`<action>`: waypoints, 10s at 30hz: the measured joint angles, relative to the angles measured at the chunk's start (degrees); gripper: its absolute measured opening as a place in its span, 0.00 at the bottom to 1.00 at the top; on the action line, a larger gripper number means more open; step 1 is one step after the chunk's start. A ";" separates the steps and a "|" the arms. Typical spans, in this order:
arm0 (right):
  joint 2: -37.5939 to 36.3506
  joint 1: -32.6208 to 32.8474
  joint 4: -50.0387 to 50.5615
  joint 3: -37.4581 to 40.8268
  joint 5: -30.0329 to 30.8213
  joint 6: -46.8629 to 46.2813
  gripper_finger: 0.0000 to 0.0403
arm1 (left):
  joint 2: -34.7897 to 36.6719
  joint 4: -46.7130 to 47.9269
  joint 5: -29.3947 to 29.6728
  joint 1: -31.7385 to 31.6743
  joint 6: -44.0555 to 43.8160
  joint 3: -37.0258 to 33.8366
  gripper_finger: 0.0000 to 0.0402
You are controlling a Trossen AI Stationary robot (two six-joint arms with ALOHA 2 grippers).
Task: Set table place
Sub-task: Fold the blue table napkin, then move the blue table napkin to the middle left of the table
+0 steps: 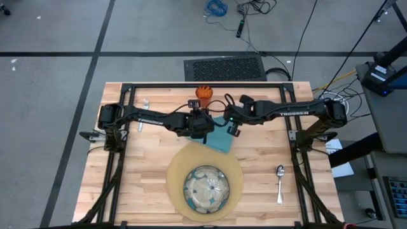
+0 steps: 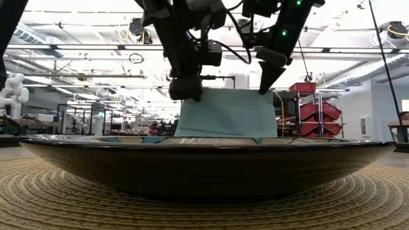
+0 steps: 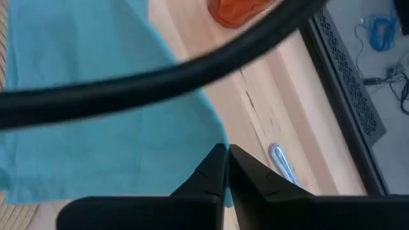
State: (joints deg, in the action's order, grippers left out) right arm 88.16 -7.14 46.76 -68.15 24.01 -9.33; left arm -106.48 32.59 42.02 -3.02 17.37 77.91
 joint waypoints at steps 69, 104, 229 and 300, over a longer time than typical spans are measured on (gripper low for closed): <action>6.12 5.27 -0.73 -1.99 -28.30 -5.89 0.37 | -0.02 3.40 -16.83 3.97 -5.01 -7.52 0.00; -11.62 1.67 12.22 -3.93 -16.44 -9.56 0.36 | 1.58 18.08 -16.72 4.17 -10.93 -6.42 0.44; -25.49 9.49 -0.31 10.72 -15.26 -16.84 0.36 | 14.19 -16.17 -34.95 -4.44 -29.19 -37.00 0.42; -25.51 13.35 2.64 10.72 -19.85 -5.37 0.36 | 17.97 4.32 -38.73 49.68 -148.01 -32.70 0.17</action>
State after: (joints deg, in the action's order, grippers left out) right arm 62.65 6.22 49.41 -57.43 4.16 -14.70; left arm -88.51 36.92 3.29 46.66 -130.64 45.21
